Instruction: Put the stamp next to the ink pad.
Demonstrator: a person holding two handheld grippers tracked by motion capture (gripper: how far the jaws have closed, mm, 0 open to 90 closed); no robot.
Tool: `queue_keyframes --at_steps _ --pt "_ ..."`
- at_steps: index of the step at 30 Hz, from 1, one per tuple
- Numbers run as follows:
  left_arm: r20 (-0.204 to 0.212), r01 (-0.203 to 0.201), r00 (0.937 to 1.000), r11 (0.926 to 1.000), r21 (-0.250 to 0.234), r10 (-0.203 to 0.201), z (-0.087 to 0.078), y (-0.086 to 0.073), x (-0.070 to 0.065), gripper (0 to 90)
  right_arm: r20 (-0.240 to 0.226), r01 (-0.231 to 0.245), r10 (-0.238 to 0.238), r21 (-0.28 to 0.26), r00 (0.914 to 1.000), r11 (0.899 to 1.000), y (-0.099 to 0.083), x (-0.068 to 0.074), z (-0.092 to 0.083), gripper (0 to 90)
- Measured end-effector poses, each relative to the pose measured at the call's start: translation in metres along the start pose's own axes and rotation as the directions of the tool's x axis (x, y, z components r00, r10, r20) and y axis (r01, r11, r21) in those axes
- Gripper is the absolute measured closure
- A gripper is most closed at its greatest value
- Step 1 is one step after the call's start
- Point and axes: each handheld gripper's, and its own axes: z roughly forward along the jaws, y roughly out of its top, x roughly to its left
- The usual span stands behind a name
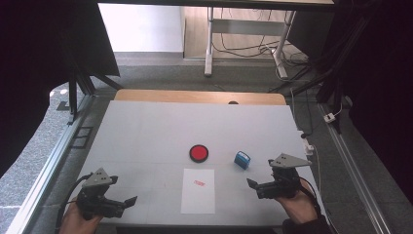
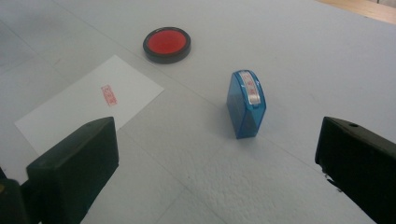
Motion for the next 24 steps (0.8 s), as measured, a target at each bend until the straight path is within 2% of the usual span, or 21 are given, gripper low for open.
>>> queue_keyframes --at_steps 4,9,15,21,24 --pt "-0.001 0.003 1.0 1.0 0.0 -0.003 0.0 0.0 0.0 0.7 0.026 -0.015 0.015 -0.009 0.9995 1.0 -0.009 -0.001 -0.008 0.0" --pt "-0.001 0.007 1.0 1.0 0.001 -0.007 0.0 0.0 0.0 0.3 0.047 -0.058 0.058 -0.012 0.9972 0.998 -0.021 -0.003 -0.018 0.0" --pt "-0.003 0.012 0.9999 0.9999 0.001 -0.012 0.0 0.0 0.001 0.2 0.054 -0.111 0.11 0.019 0.9925 0.994 -0.035 -0.007 -0.026 0.0" --pt "0.0 0.014 0.9999 0.9999 0.006 -0.014 0.0 0.0 0.001 0.2 0.057 -0.122 0.118 0.063 0.9913 0.991 -0.044 -0.007 -0.028 0.0" --pt "-0.001 0.02 0.9998 0.9998 0.004 -0.02 0.001 0.0 0.002 0.1 0.056 -0.134 0.131 0.057 0.9898 0.989 -0.044 -0.008 -0.029 0.0"
